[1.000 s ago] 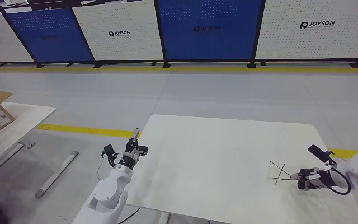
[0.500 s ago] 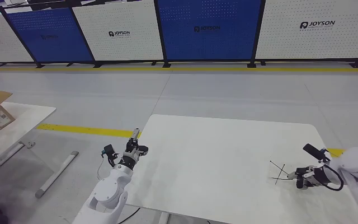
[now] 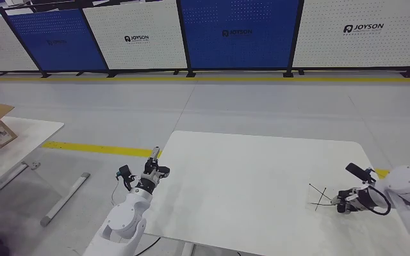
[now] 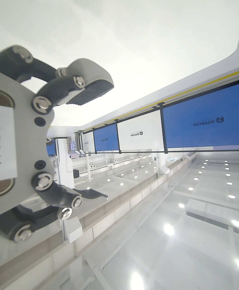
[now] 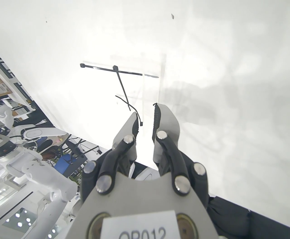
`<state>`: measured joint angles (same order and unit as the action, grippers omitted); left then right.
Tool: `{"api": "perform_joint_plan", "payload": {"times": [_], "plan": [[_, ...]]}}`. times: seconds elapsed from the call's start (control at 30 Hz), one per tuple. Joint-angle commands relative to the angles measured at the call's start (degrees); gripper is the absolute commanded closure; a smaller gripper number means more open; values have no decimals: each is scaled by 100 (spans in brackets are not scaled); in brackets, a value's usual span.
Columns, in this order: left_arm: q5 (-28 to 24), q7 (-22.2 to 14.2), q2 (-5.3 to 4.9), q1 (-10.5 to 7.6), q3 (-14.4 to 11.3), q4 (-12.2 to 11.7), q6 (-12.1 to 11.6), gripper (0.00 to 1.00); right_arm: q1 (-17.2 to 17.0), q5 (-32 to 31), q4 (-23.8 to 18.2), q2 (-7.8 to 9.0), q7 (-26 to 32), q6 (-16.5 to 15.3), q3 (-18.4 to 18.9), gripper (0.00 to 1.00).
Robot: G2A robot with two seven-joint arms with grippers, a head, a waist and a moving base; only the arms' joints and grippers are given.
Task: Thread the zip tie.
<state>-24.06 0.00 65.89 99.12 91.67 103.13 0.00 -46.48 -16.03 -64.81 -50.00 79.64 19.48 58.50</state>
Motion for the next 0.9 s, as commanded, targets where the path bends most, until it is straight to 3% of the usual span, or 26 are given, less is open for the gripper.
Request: {"api": "perform_joint_plan", "payload": {"times": [0.0,0.27,0.5,0.87], "plan": [[0,0,0,0,0,0,0,0,5,6,-8,0,0,0,0,78],[0,0,0,0,0,0,0,0,-16,-8,-48,14,0,0,38,89],[0,0,0,0,0,0,0,0,-65,-21,-131,39,0,0,93,88],[0,0,0,0,0,0,0,0,-184,-7,-324,108,0,0,307,100]]}}
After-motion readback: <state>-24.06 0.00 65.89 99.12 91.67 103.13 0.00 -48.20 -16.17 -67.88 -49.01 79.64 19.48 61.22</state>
